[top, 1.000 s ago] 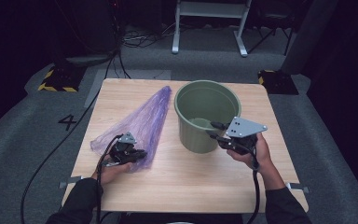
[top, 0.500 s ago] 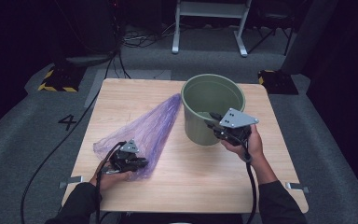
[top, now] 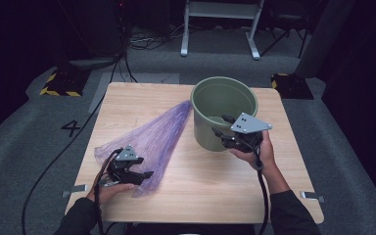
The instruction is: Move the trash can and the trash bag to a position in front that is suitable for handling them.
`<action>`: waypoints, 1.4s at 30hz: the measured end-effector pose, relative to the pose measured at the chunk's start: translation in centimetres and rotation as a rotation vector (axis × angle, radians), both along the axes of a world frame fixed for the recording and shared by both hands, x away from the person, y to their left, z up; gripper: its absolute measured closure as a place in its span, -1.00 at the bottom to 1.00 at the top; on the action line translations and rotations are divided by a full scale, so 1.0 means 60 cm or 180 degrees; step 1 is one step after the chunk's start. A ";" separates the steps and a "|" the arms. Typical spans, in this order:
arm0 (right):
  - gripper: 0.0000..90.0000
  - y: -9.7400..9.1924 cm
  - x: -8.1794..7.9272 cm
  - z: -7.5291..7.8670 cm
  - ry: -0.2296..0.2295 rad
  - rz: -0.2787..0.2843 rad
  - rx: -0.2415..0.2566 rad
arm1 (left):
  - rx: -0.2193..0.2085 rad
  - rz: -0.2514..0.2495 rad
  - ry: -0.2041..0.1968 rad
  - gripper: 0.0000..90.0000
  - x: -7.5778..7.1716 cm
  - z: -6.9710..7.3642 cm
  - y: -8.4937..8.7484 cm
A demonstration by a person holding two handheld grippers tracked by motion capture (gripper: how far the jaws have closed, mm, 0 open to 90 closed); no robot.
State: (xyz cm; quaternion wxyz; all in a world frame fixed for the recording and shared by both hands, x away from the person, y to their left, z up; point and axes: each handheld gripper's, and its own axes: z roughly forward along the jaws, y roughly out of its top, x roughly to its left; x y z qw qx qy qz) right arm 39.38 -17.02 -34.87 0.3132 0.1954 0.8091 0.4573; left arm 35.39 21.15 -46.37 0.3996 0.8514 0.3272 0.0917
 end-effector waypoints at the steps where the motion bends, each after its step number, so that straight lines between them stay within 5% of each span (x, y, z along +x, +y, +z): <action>1: -0.09 -0.002 -0.003 0.001 -0.0006 0.0002 0.0038 | -0.0035 0.0042 -0.0001 -0.36 -0.001 0.005 0.002; 4: -0.16 -0.014 -0.018 0.006 -0.0085 0.0015 0.0178 | -0.0117 0.0166 -0.0047 -0.46 -0.001 0.018 0.002; 11: -0.21 -0.067 -0.062 -0.006 -0.0213 -0.0120 0.0269 | -0.0069 0.0242 -0.0173 -0.51 0.028 0.043 -0.030; 17: -0.33 -0.124 -0.074 -0.057 0.0018 -0.0377 0.0190 | 0.0299 0.0243 -0.0190 -0.48 0.057 0.036 -0.089; 20: -0.35 -0.145 -0.069 -0.098 0.0211 -0.0516 0.0171 | 0.0312 0.0277 -0.0072 -0.45 0.076 0.028 -0.104; 22: -0.35 -0.155 -0.066 -0.123 0.0351 -0.0552 0.0213 | 0.0388 0.0296 -0.0033 -0.34 0.088 0.020 -0.109; 25: -0.35 -0.163 -0.057 -0.162 0.0566 -0.0598 0.0039 | 0.0424 0.0223 0.0033 0.09 0.096 0.007 -0.105; 27: -0.35 -0.165 -0.054 -0.176 0.0666 -0.0593 0.0036 | 0.0487 0.0109 0.0037 0.38 0.098 -0.003 -0.099; 33: -0.33 -0.168 -0.046 -0.194 0.0808 -0.0556 0.0078 | 0.0523 -0.0089 0.0127 0.80 0.090 -0.018 -0.082; 42: -0.29 -0.151 -0.030 -0.202 0.0929 -0.0456 0.0223 | 0.0549 -0.0549 0.0220 0.99 0.057 -0.029 -0.058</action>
